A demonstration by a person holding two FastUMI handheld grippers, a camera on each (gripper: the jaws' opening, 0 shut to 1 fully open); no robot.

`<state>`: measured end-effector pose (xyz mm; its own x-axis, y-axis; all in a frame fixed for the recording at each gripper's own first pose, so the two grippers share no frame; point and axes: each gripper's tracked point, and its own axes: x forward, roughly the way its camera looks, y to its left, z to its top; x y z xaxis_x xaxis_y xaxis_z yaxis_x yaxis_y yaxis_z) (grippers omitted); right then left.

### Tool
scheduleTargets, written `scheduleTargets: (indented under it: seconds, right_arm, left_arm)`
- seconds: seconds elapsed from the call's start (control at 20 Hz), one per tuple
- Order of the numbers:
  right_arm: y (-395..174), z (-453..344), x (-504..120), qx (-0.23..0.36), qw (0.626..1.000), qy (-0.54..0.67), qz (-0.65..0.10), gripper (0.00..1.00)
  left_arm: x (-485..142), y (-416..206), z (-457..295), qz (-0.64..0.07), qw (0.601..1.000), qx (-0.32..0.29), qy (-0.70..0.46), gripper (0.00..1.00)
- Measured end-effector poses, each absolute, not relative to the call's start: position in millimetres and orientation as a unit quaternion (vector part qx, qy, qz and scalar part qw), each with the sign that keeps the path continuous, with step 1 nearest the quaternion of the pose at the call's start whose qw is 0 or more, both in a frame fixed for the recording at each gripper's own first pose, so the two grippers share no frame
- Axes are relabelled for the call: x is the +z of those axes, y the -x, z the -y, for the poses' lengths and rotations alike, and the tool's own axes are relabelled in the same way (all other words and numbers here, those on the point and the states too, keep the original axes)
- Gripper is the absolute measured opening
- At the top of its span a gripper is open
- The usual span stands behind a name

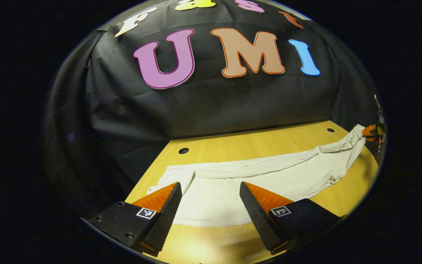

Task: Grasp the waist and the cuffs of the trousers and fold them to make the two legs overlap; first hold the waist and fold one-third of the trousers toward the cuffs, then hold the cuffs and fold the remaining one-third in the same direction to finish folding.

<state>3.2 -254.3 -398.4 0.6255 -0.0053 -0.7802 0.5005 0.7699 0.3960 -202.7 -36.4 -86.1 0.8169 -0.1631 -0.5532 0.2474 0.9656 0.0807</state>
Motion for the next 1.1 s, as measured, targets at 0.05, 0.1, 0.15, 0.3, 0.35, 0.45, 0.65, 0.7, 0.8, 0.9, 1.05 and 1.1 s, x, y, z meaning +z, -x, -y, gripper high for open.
scheduleTargets:
  seconds: [0.05,0.1,0.15,0.3,0.35,0.45,0.65,0.7,0.8,0.9,1.05,1.1]
  right_arm:
    - [-0.4,252.9,-393.8,-0.141,0.853,-0.305,-0.400,0.24]
    - [-1.1,250.2,-390.7,-0.134,0.856,-0.306,-0.395,0.24]
    - [-0.7,249.4,-390.0,-0.128,0.859,-0.309,-0.388,0.24]
    - [-1.7,251.9,-387.0,-0.107,0.866,-0.310,-0.377,0.24]
    - [-1.0,250.1,-389.4,-0.100,0.870,-0.306,-0.374,0.24]
    - [-0.5,247.8,-389.9,-0.085,0.873,-0.303,-0.372,0.24]
    - [0.3,248.1,-389.7,-0.052,0.878,-0.297,-0.372,0.24]
    - [1.1,247.7,-390.4,-0.044,0.879,-0.294,-0.373,0.24]
    - [1.0,246.3,-391.8,-0.025,0.880,-0.290,-0.375,0.24]
    - [2.0,248.8,-396.6,-0.010,0.883,-0.277,-0.380,0.24]
    - [3.2,244.3,-397.8,0.015,0.880,-0.268,-0.392,0.24]
    - [3.8,244.7,-397.7,0.023,0.877,-0.268,-0.398,0.24]
  left_arm:
    - [-85.8,199.9,33.0,-0.283,0.950,-0.109,-0.071,0.96]
    - [-85.3,197.9,29.4,-0.282,0.951,-0.111,-0.067,0.96]
    - [-85.0,195.6,25.0,-0.281,0.951,-0.112,-0.064,0.96]
    - [-88.3,190.7,6.8,-0.283,0.951,-0.110,-0.054,0.96]
    - [-89.5,189.7,-0.1,-0.285,0.951,-0.108,-0.048,0.96]
    - [-93.0,187.5,-16.1,-0.289,0.951,-0.100,-0.039,0.96]
    - [-92.5,187.0,-50.0,-0.292,0.952,-0.086,-0.025,0.96]
    - [-93.5,185.2,-57.5,-0.292,0.953,-0.082,-0.023,0.97]
    - [-97.0,183.8,-72.3,-0.294,0.953,-0.075,-0.021,0.97]
    - [-99.3,184.0,-86.1,-0.296,0.953,-0.069,-0.019,0.97]
    - [-99.9,185.6,-105.2,-0.298,0.952,-0.061,-0.018,0.96]
    - [-100.2,185.8,-111.9,-0.298,0.953,-0.059,-0.018,0.97]
